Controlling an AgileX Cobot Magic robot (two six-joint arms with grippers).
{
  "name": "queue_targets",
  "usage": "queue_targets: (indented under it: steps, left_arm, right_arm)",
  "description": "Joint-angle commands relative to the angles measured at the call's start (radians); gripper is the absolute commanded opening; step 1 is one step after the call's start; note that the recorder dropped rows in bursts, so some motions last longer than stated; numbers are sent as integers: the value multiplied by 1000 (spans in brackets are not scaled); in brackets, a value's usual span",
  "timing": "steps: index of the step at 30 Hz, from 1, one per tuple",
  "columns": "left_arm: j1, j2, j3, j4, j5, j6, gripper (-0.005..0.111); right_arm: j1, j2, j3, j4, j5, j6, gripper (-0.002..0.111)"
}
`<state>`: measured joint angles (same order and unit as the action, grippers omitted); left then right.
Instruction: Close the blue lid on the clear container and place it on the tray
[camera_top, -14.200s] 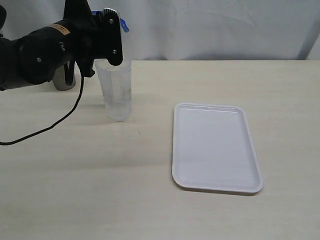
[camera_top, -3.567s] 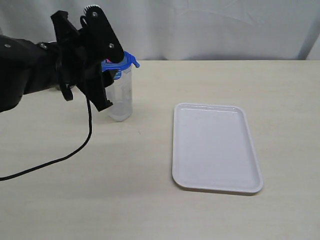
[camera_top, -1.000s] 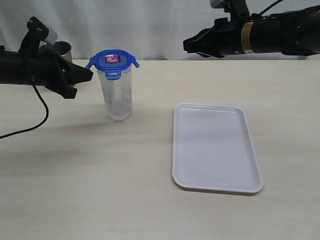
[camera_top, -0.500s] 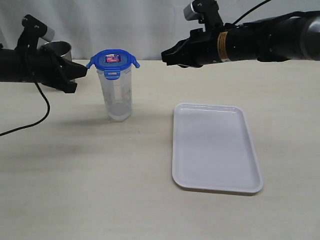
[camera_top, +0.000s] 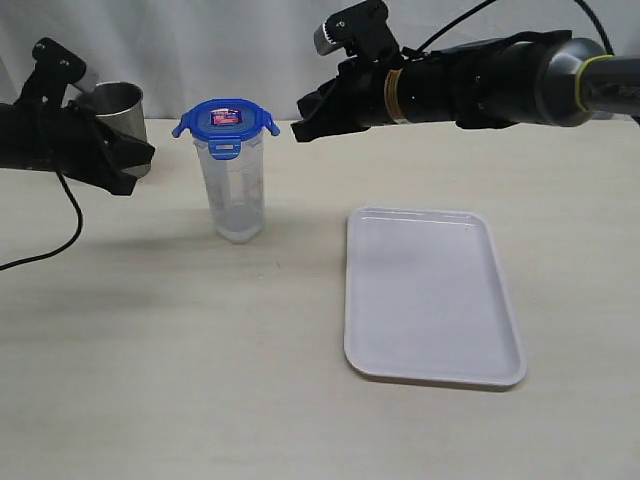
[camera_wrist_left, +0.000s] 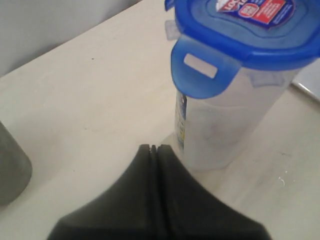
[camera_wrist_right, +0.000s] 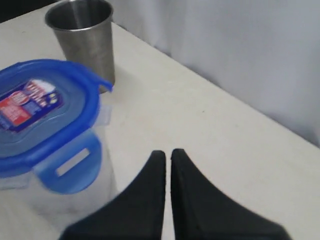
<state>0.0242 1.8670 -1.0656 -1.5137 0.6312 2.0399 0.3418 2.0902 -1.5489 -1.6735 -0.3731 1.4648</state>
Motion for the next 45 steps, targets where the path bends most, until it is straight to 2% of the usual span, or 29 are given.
queue_targets:
  steps: [1, 5, 9, 20, 45]
  left_arm:
    - [21, 0, -6, 44, 68, -59, 0]
    - [21, 0, -6, 44, 91, -57, 0]
    - [21, 0, -6, 37, 70, -47, 0]
    - [21, 0, -6, 29, 46, -31, 0]
    - [21, 34, -6, -12, 46, -23, 0]
  right_arm:
    - [-1, 65, -104, 13, 34, -59, 4]
    - [-1, 118, -155, 11, -60, -64, 4]
    - [-1, 117, -155, -71, -89, -66, 4]
    - [-3, 117, -153, -71, -205, -66, 4]
    - [-7, 63, -61, -71, -209, -60, 4]
